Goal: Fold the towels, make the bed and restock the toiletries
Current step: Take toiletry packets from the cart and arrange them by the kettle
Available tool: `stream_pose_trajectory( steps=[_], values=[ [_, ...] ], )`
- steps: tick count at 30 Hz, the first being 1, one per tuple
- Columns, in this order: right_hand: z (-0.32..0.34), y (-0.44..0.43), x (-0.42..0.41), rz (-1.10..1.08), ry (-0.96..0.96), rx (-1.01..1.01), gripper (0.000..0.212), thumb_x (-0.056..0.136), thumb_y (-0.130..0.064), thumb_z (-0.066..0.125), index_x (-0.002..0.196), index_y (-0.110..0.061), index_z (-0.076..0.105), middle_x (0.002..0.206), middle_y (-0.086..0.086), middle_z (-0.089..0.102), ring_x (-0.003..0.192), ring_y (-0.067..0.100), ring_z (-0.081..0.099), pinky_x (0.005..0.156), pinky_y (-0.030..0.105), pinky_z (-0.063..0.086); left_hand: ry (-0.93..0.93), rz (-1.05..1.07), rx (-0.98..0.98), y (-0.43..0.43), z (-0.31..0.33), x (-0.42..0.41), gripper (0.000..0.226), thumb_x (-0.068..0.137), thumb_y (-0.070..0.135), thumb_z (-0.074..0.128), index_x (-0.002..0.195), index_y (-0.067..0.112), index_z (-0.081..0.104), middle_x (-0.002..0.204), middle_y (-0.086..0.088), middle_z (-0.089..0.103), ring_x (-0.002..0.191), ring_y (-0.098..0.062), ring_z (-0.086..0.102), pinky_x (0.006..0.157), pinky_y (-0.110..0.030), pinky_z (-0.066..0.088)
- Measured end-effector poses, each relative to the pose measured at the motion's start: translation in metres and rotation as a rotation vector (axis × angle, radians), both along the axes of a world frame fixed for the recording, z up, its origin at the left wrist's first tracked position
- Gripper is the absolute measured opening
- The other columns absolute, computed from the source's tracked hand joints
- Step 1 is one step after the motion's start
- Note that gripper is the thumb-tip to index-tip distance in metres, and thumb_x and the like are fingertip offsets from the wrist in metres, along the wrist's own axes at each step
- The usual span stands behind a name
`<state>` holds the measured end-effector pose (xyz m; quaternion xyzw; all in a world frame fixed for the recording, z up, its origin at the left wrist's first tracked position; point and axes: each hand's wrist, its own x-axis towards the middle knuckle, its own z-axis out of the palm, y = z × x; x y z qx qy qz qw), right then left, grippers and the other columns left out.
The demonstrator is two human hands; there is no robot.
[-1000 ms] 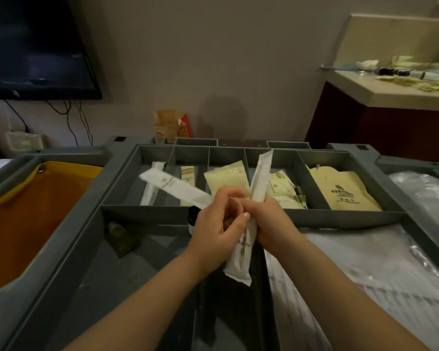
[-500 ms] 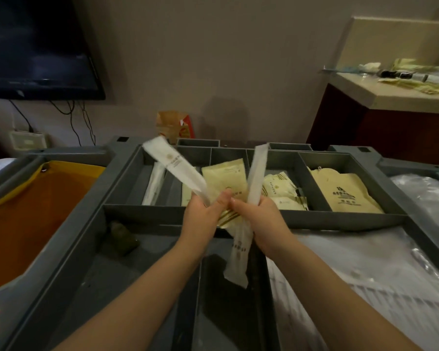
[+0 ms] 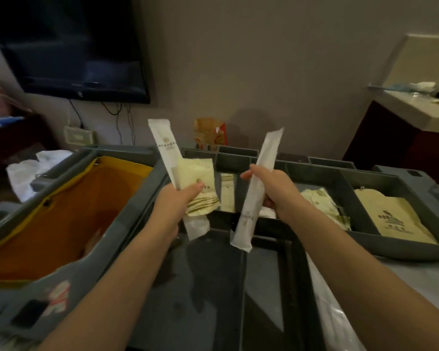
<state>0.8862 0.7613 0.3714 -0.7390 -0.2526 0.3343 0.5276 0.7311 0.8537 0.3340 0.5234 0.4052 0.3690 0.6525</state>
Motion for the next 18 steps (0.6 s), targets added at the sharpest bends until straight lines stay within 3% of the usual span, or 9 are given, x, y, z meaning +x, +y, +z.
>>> stream_pose_trajectory(
  steps=[2, 6, 8, 12, 15, 16, 18],
  values=[
    [0.001, 0.027, -0.006, 0.042, 0.013, -0.031, 0.027, 0.093, -0.045, 0.053, 0.095, -0.021, 0.066, 0.1, 0.009, 0.058, 0.085, 0.02, 0.055, 0.088, 0.035, 0.053, 0.03, 0.016, -0.003, 0.018, -0.001, -0.024, 0.02, 0.087, 0.015, 0.065, 0.106, 0.014, 0.059, 0.094, -0.002, 0.069, 0.084, -0.015, 0.067, 0.067, -0.029, 0.054],
    [-0.001, 0.082, -0.016, 0.082, 0.04, -0.052, 0.023, 0.092, -0.033, 0.061, 0.1, -0.012, 0.059, 0.079, 0.007, 0.054, 0.059, 0.012, 0.044, 0.054, 0.019, 0.041, 0.11, 0.011, -0.005, 0.05, 0.002, -0.066, 0.025, 0.087, 0.018, 0.066, 0.111, 0.015, 0.059, 0.106, -0.006, 0.068, 0.095, -0.021, 0.066, 0.08, -0.039, 0.056],
    [0.0, 0.109, -0.022, 0.068, 0.118, -0.051, 0.021, 0.093, -0.023, 0.061, 0.107, -0.009, 0.055, 0.077, 0.005, 0.052, 0.057, 0.009, 0.041, 0.05, 0.018, 0.037, 0.111, -0.008, 0.009, 0.06, 0.002, -0.079, 0.022, 0.087, 0.016, 0.065, 0.109, 0.016, 0.059, 0.104, -0.005, 0.068, 0.093, -0.02, 0.066, 0.077, -0.036, 0.056],
    [-0.011, 0.163, -0.024, 0.022, 0.049, -0.16, 0.032, 0.095, -0.02, 0.054, 0.124, -0.009, 0.046, 0.099, 0.01, 0.054, 0.066, 0.012, 0.046, 0.057, 0.021, 0.041, 0.123, -0.027, 0.01, 0.074, -0.002, -0.092, 0.023, 0.087, 0.016, 0.065, 0.109, 0.016, 0.06, 0.095, 0.0, 0.07, 0.087, -0.015, 0.068, 0.066, -0.028, 0.056],
    [-0.028, 0.185, -0.022, 0.078, -0.077, -0.301, 0.037, 0.095, -0.023, 0.056, 0.126, -0.004, 0.049, 0.09, 0.01, 0.055, 0.069, 0.015, 0.051, 0.064, 0.025, 0.046, 0.144, -0.057, -0.019, 0.082, -0.006, -0.094, 0.028, 0.087, 0.017, 0.066, 0.114, 0.014, 0.06, 0.101, -0.003, 0.07, 0.09, -0.019, 0.068, 0.067, -0.03, 0.058],
    [-0.033, 0.187, -0.021, 0.103, -0.119, -0.313, 0.041, 0.094, -0.024, 0.057, 0.13, -0.004, 0.048, 0.093, 0.01, 0.057, 0.075, 0.017, 0.055, 0.069, 0.026, 0.05, 0.152, -0.069, -0.021, 0.084, -0.007, -0.095, 0.029, 0.087, 0.017, 0.066, 0.115, 0.014, 0.06, 0.101, -0.003, 0.07, 0.09, -0.018, 0.068, 0.066, -0.029, 0.058],
    [-0.042, 0.186, -0.02, 0.15, -0.193, -0.282, 0.056, 0.094, -0.023, 0.059, 0.142, -0.006, 0.036, 0.118, 0.012, 0.057, 0.097, 0.02, 0.059, 0.076, 0.028, 0.052, 0.16, -0.096, -0.018, 0.089, -0.008, -0.097, 0.029, 0.087, 0.018, 0.065, 0.115, 0.012, 0.06, 0.101, -0.005, 0.07, 0.089, -0.018, 0.069, 0.064, -0.028, 0.058]
  ],
)
